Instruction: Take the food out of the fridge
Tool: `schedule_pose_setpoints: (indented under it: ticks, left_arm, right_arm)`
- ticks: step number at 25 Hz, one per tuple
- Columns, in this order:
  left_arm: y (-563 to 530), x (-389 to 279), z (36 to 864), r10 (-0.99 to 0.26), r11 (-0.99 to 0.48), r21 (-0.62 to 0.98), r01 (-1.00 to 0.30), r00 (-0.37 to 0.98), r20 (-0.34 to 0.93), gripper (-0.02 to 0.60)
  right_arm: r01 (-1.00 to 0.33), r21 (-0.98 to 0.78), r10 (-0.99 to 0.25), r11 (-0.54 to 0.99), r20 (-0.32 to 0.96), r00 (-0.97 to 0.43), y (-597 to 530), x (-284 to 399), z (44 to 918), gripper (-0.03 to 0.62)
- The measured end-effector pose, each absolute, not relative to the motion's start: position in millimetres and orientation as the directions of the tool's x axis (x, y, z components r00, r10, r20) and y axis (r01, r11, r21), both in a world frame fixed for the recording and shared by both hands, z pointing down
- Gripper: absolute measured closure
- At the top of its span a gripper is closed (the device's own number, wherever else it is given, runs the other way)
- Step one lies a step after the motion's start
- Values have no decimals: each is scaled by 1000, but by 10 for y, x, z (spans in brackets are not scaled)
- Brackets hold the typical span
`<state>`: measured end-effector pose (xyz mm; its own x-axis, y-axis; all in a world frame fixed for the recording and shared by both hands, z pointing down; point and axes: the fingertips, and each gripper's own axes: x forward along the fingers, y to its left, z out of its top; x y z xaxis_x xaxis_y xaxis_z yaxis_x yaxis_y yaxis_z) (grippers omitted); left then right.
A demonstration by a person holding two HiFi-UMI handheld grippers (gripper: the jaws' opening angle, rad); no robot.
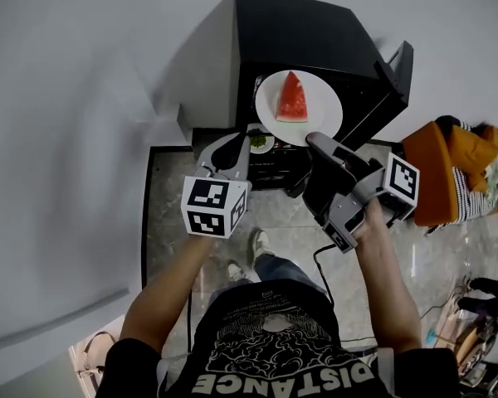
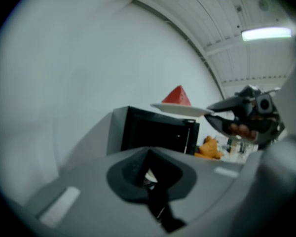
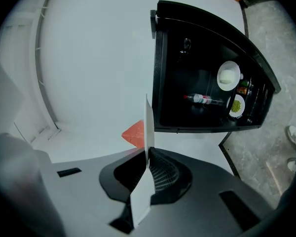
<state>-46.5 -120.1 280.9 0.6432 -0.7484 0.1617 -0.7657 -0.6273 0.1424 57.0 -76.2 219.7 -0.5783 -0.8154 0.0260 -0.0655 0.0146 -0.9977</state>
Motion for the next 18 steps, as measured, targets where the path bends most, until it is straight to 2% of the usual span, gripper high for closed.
schedule_pose_setpoints:
  ticks: [8, 18]
  left_arm:
    - [-2013, -402, 2831, -735, -631, 167, -758, 653, 185, 578]
    - [-1655, -416, 2749, -783, -587, 131, -799, 601, 160, 578]
  right_arm:
    - [-40, -999, -828, -8, 29, -560, -2184, 580, 2110, 582]
    - [0, -1000, -830, -1, 0, -557, -2206, 593, 2143, 582]
